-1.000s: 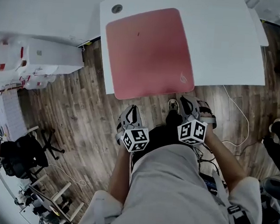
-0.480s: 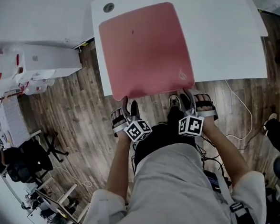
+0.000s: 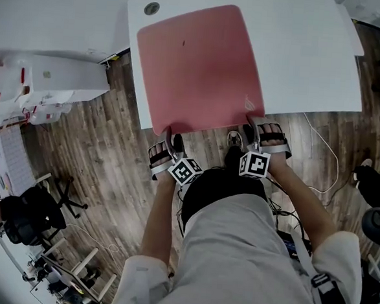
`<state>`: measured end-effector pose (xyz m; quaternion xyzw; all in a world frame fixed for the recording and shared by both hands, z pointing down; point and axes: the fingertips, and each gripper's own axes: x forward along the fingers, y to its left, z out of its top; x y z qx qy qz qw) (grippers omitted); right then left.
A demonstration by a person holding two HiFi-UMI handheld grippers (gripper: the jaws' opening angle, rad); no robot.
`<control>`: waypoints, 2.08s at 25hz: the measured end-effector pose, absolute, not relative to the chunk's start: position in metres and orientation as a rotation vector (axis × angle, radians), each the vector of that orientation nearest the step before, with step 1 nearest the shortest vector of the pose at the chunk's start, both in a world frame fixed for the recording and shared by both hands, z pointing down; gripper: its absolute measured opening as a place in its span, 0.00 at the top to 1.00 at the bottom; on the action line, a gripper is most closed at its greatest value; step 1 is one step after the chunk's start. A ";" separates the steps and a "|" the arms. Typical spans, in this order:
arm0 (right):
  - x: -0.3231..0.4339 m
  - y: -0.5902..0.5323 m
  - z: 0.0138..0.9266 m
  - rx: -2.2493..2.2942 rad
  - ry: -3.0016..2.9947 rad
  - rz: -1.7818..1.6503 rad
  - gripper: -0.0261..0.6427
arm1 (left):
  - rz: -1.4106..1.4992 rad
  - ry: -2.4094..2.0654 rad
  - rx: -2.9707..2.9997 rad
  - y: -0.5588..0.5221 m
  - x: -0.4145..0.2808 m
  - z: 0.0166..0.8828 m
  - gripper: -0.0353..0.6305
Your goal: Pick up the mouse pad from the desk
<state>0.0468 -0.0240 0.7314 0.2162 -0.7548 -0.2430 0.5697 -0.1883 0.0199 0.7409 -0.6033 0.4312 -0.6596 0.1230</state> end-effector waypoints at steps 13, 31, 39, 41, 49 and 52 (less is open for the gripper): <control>0.038 -0.032 0.716 0.468 -1.814 -0.630 0.76 | -1.834 1.390 -1.787 0.009 -0.186 0.717 0.85; 0.017 -0.069 0.679 0.519 -1.869 -0.615 0.88 | -1.833 1.389 -1.763 -0.028 -0.192 0.697 0.90; 0.011 -0.103 0.683 0.529 -1.868 -0.594 0.88 | -1.848 1.407 -1.771 -0.069 -0.198 0.699 0.90; 0.009 -0.109 0.685 0.534 -1.873 -0.572 0.88 | -1.857 1.442 -1.812 -0.074 -0.201 0.705 0.90; 0.003 -0.136 0.694 0.537 -1.864 -0.522 0.88 | -1.875 1.449 -1.860 -0.097 -0.204 0.715 0.90; 0.002 -0.147 0.698 0.533 -1.860 -0.503 0.88 | -1.868 1.464 -1.884 -0.105 -0.206 0.718 0.90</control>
